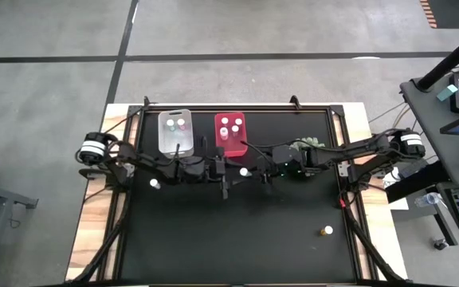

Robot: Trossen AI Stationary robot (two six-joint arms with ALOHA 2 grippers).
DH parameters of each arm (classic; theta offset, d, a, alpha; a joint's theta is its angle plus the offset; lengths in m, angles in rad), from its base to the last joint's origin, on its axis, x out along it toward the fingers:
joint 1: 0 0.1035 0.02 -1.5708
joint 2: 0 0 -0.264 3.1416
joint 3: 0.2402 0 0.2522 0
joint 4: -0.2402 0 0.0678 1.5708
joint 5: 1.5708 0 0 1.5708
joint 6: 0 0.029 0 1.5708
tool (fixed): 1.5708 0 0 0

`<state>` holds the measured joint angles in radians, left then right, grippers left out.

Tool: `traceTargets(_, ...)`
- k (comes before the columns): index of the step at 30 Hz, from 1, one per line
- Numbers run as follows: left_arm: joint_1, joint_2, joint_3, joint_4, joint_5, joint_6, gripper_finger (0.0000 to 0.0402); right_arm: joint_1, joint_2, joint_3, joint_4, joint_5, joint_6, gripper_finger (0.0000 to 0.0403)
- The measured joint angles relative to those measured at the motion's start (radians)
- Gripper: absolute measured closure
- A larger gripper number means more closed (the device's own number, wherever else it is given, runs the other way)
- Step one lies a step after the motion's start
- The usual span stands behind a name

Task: Pick and place medicine bottles into bin by pill shape (circle, oval)
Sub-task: Put the blue tablet bottle into the white bin

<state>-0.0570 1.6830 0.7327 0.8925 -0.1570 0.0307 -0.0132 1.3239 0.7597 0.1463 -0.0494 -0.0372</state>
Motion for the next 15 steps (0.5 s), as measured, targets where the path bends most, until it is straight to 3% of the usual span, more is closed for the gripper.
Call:
traceTargets(6, 0.002, 0.012, 0.007, 0.023, 0.000, 0.001, 0.0194, 0.000, 0.000, 0.000, 0.001, 0.000, 0.001, 0.0307)
traceTargets(15, 0.003, 0.012, 0.004, 0.015, -0.002, 0.000, 0.0263, 0.000, 0.000, 0.000, 0.001, -0.001, 0.003, 0.0307)
